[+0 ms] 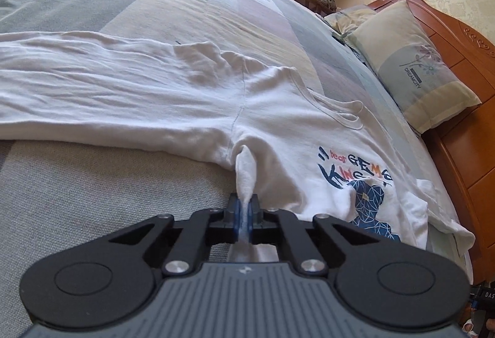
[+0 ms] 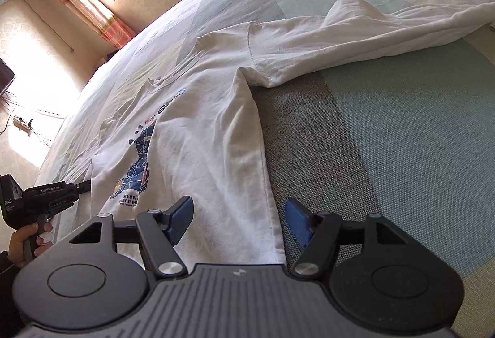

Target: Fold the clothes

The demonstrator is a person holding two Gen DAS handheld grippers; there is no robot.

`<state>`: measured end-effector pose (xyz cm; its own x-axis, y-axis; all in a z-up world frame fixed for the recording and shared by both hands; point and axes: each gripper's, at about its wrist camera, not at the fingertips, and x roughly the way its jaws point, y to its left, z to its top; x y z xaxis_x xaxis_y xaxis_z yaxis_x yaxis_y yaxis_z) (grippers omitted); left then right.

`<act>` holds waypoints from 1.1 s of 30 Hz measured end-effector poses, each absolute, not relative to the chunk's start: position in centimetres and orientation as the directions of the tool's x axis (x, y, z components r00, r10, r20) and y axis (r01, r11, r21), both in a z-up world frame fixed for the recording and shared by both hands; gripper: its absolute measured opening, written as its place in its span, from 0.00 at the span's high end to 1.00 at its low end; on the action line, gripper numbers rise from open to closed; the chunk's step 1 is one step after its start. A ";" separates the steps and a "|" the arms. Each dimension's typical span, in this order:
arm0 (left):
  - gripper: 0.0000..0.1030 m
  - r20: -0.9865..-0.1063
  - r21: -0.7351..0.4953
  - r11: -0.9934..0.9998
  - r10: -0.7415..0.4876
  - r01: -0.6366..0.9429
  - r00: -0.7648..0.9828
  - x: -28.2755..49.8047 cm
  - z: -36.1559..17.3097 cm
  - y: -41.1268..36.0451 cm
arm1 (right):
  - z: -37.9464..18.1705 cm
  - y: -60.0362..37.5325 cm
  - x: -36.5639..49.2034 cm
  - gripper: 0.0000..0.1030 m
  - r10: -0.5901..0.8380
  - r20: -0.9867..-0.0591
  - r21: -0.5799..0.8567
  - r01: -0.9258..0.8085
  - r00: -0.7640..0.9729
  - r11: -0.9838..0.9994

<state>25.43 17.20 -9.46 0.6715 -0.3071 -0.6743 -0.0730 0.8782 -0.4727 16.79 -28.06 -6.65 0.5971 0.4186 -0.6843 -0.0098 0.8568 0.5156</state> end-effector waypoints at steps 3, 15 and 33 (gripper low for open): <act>0.97 -0.681 -0.465 0.878 -0.273 -0.113 0.680 24.5 -9.2 18.6 | -6.3 -28.2 17.3 0.31 0.409 -0.679 0.504 -0.017 0.609 0.863; 0.81 -0.629 -0.456 0.890 -0.320 -0.003 0.709 23.4 -5.4 16.6 | -8.5 -31.6 26.3 0.31 0.545 -0.573 0.698 0.015 0.612 0.716; 0.67 -0.722 -0.352 0.934 -0.308 0.054 0.620 23.1 -7.4 12.9 | -7.8 -32.1 29.0 0.87 0.433 -0.599 0.597 0.016 0.674 0.802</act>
<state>23.14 12.94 -7.44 0.6198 -0.3081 -0.7217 0.0541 0.9343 -0.3523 29.02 -32.14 -7.75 0.6739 0.4326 -0.5989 0.0156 0.8022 0.5969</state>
